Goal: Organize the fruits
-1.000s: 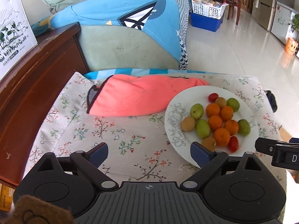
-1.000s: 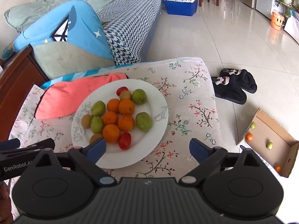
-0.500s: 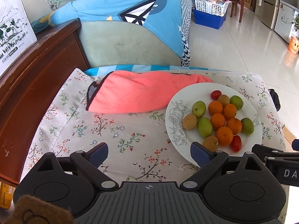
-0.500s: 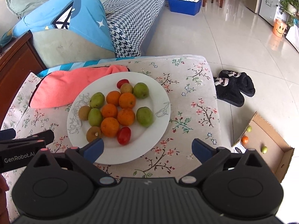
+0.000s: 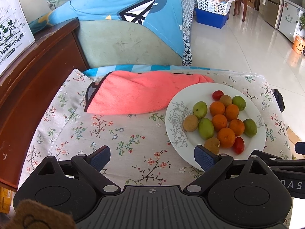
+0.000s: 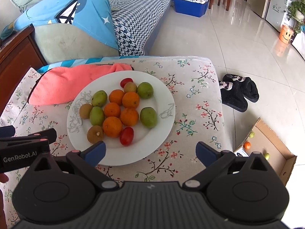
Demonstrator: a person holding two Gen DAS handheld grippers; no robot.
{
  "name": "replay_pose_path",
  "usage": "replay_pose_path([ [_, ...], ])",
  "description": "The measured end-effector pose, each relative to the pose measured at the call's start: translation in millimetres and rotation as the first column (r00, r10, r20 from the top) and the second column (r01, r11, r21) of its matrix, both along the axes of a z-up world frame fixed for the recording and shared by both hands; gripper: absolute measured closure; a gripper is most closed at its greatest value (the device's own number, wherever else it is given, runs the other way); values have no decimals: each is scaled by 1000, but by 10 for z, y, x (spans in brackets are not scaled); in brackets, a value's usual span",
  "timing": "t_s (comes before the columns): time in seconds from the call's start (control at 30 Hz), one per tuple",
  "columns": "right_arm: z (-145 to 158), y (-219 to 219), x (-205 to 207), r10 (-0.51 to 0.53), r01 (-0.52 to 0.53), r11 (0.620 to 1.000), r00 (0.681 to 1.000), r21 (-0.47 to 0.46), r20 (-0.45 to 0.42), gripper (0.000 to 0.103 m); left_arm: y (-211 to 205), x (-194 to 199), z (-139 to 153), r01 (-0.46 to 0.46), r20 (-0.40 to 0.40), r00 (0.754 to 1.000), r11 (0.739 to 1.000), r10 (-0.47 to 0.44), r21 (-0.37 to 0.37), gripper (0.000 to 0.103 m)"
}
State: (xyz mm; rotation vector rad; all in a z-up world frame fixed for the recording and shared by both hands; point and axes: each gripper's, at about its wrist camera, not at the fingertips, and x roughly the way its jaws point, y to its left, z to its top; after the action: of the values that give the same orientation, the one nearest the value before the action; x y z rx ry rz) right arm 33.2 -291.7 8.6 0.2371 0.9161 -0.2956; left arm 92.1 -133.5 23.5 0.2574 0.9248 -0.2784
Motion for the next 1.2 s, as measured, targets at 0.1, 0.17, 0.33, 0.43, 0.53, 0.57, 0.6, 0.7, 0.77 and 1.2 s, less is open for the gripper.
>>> replay_pose_path([
  [0.1,-1,8,4,5,-5,1000,1000,-7,0,3,-9,-4,-3,2,1,1000,1000,-2,6,7],
  [0.17,-1,9,5,6,-6,1000,1000,-11,-1,3,-8,-3,-5,3,1,1000,1000,-3,7,7],
  [0.33,-1,13,3,6,-6,1000,1000,-12,0,3,-10,-3,-6,2,2,1000,1000,-2,8,7],
  [0.43,0,13,3,6,-6,1000,1000,-12,0,3,-8,-1,-6,1,1,1000,1000,-1,9,7],
  [0.53,-1,14,5,6,-6,1000,1000,-14,-1,3,-6,1,-4,1,4,1000,1000,-1,14,7],
  [0.57,-1,15,5,7,-7,1000,1000,-17,-1,3,-5,1,-5,1,4,1000,1000,-1,16,7],
  [0.6,-3,14,11,8,-8,1000,1000,-19,-1,3,-5,2,-6,0,5,1000,1000,0,19,7],
  [0.7,-11,20,20,10,-10,1000,1000,-25,-1,3,-8,-1,-8,-1,7,1000,1000,1,26,7],
  [0.77,-14,21,21,11,-11,1000,1000,-27,-1,3,-10,-4,-9,-2,8,1000,1000,2,28,7],
  [1.2,-53,105,29,50,-49,997,999,-54,3,3,16,-41,-26,-4,24,1000,997,2,74,7],
])
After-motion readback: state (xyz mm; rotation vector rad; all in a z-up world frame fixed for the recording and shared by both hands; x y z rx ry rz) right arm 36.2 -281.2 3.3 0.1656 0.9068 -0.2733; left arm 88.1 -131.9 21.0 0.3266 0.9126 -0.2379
